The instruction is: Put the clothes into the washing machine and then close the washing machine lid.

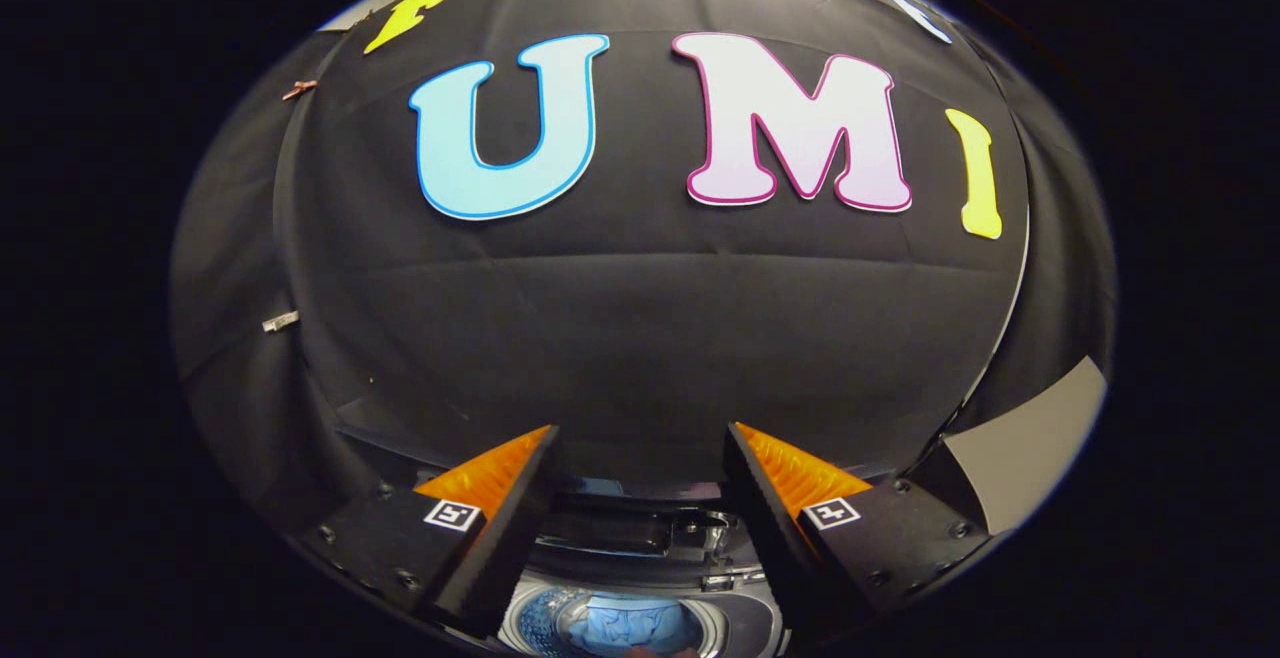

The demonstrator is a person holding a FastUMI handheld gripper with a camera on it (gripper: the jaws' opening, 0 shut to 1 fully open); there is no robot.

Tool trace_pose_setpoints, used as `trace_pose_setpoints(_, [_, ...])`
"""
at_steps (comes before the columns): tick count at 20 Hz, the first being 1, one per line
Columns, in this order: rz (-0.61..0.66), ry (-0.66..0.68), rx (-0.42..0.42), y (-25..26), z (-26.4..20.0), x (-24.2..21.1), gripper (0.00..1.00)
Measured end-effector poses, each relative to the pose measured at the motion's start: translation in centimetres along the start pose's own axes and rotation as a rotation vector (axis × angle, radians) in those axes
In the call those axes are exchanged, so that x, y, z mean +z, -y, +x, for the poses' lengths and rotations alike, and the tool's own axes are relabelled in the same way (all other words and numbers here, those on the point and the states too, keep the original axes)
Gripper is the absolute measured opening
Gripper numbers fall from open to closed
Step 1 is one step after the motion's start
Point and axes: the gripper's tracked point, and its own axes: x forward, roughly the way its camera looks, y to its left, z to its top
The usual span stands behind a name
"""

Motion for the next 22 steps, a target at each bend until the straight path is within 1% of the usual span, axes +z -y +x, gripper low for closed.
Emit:
trace_pose_setpoints(3, [0.0,0.018,0.011,-0.21,-0.09,-0.05,1.0])
trace_pose_setpoints(5, [0.003,0.039,0.001,-0.2,-0.48,0.09,1.0])
trace_pose_setpoints(10, [0.001,0.026,-0.003,-0.16,-0.4,-0.13,1.0])
trace_pose_setpoints(17, [0.004,0.046,-0.025,0.09,-0.83,0.12,1.0])
trace_pose_setpoints(22, [0.005,0.057,-0.02,0.03,-0.96,0.21,1.0])
